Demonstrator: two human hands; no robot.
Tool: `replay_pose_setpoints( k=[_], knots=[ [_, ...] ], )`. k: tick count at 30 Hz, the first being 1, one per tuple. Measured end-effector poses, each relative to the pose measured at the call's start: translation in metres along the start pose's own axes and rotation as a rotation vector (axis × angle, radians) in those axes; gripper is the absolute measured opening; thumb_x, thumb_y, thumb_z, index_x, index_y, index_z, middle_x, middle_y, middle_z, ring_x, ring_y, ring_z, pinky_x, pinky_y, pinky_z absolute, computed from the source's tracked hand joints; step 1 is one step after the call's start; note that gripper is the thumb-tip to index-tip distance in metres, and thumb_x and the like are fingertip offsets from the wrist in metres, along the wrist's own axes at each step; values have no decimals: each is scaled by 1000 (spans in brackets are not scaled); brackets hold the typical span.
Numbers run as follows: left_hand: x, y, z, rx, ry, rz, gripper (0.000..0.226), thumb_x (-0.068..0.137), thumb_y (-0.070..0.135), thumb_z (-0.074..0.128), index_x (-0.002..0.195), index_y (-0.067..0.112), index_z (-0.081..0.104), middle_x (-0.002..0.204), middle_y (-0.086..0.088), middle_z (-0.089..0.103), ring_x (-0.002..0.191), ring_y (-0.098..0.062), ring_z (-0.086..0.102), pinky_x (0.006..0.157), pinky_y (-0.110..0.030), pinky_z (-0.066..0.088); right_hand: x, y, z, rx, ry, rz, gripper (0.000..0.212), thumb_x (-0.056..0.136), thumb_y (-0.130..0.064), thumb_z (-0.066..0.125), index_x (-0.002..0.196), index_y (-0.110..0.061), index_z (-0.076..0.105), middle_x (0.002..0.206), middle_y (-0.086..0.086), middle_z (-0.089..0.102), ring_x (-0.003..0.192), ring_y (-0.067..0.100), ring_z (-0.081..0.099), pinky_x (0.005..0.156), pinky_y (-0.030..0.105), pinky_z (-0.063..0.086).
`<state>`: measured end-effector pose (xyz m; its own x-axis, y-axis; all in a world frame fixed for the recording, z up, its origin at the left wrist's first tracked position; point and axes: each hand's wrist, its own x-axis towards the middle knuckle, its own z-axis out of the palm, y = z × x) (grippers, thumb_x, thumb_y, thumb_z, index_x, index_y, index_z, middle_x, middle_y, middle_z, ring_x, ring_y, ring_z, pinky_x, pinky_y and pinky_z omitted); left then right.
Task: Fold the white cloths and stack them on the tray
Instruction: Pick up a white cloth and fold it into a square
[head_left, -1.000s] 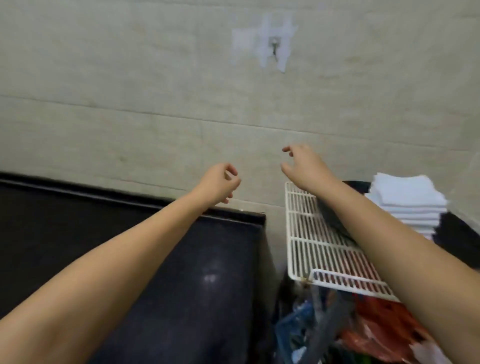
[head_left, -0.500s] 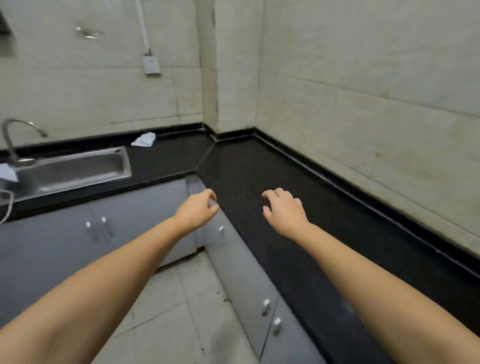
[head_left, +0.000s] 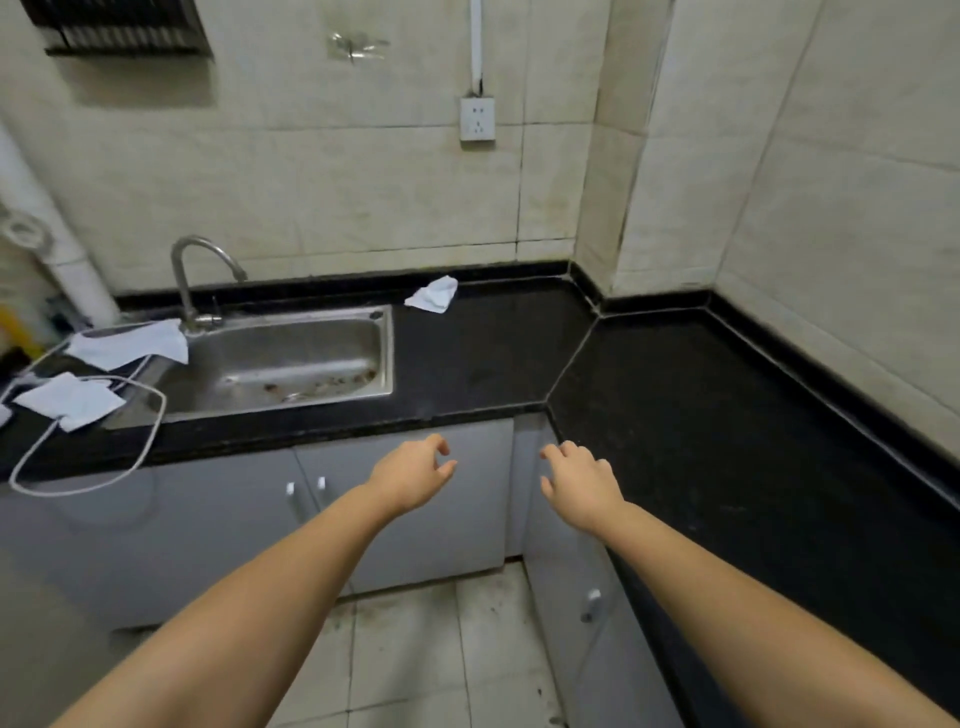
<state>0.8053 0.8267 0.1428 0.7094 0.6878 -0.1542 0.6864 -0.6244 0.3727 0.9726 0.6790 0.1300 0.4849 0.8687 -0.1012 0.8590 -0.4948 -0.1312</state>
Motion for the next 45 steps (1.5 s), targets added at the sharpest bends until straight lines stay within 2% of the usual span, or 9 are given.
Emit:
replay_pose_setpoints(
  k=[4,12,19,26,31,34,37,41,45],
  knots=[
    [67,-22,-13,-8,22,-42,30,95,36,46,116,16,53,108,-5,65,100,-24,59,82,-36,49,87,-3,-4,22,-69,12,42,97,-30,42,137,-16,39,136,9,44,126,29,43,99,43,37],
    [236,-78,-34,-9,29,-36,22,93,23,48,111,13,56,110,-9,65,100,-28,60,84,-35,48,262,-17,1,80,-83,-39,40,98,-31,40,136,-18,41,134,8,45,125,28,43,100,42,36],
    [398,-116,-58,-18,-31,-24,22,92,23,47,111,16,55,110,-6,63,98,-26,59,87,-38,49,416,-22,-4,128,-101,15,35,98,-32,42,130,-19,48,128,5,50,119,24,48,99,40,40],
    [519,-135,-62,-5,9,-71,37,93,13,38,129,19,44,124,-9,56,108,-31,57,84,-39,46,549,-36,2,176,-137,-43,35,96,-30,44,129,-17,49,128,7,49,118,26,48,96,41,42],
    [594,-158,-57,124,-42,-78,60,91,6,41,146,24,25,132,-7,47,117,-28,51,88,-41,48,640,-59,27,246,3,-162,35,95,-25,48,129,-17,50,129,4,48,116,22,47,90,35,43],
    [623,-167,-48,196,-103,-58,62,90,9,43,147,23,24,133,-7,43,123,-27,46,90,-43,47,674,-65,50,241,23,-175,36,94,-27,48,129,-18,49,130,2,47,118,21,45,91,33,40],
    [637,-171,-37,269,-121,-48,51,92,13,43,141,18,33,128,-7,44,121,-26,43,88,-42,48,691,-59,69,220,7,-169,28,96,-27,45,121,-18,54,126,1,48,114,21,45,91,33,39],
    [642,-169,-36,201,-67,-91,28,94,16,41,120,12,51,117,-8,53,112,-25,50,85,-42,48,695,-44,61,338,64,-145,21,97,-23,43,102,-15,61,112,1,57,105,20,50,85,31,39],
    [638,-151,-55,169,80,-10,28,98,32,41,109,13,58,109,-7,56,101,-25,56,74,-37,46,677,-20,16,573,159,-88,10,95,-18,47,97,-13,56,98,2,57,93,18,54,81,32,46]
  ],
)
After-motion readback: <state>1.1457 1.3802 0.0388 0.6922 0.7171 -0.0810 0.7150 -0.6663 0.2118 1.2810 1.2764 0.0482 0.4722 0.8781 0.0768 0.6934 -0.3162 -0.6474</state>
